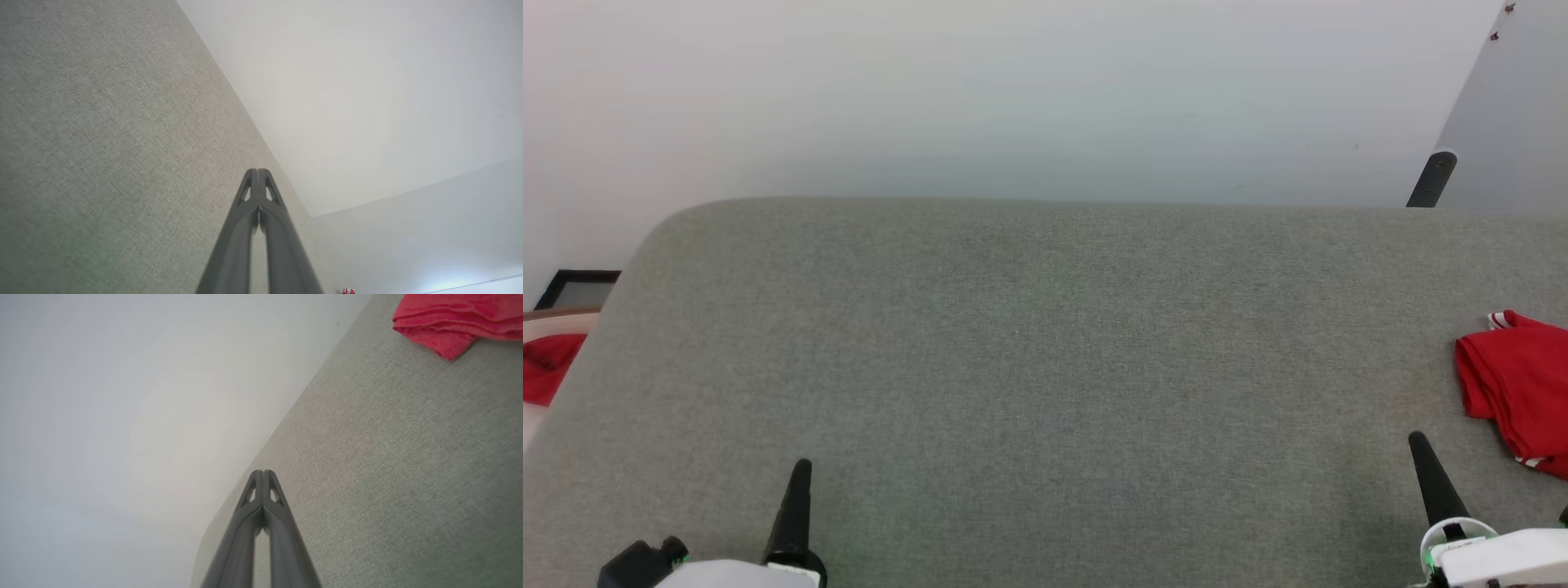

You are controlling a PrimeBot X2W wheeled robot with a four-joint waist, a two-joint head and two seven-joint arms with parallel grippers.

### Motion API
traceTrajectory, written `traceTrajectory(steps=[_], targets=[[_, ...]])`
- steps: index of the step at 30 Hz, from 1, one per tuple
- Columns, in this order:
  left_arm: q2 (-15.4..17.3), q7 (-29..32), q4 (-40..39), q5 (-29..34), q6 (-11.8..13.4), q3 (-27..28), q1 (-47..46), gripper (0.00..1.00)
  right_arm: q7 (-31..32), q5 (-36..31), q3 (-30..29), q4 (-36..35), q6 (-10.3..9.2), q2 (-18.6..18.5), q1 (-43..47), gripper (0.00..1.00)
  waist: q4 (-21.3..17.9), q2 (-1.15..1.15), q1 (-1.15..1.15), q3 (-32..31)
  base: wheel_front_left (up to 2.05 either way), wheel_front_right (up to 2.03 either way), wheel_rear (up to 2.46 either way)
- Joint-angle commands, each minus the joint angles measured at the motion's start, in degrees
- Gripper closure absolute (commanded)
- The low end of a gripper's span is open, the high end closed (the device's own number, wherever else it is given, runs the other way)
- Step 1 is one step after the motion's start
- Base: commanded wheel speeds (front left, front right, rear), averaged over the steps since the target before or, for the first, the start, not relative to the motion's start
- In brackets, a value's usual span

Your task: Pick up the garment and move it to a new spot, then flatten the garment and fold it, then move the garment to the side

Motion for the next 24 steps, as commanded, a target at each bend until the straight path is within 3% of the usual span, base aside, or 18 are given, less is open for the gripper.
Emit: traceTrajectory(steps=[1,24], targets=[[0.08,0.34,-0.3,-1.46,-0.1,0.25,-1.42,1.0,0.22,1.58,-0.25,-0.13,0.0,0.03,-1.2,1.0,-0.01,0.0,0.0,0.01,0.0,0.0,0.0],[-1.05,3.53,1.13,-12.24,-0.13,1.0,-3.98,1.0,1.59,12.42,-0.8,1.99,0.01,0.76,-3.52,1.0,-0.22,0.0,0.0,0.2,0.0,0.0,0.0]])
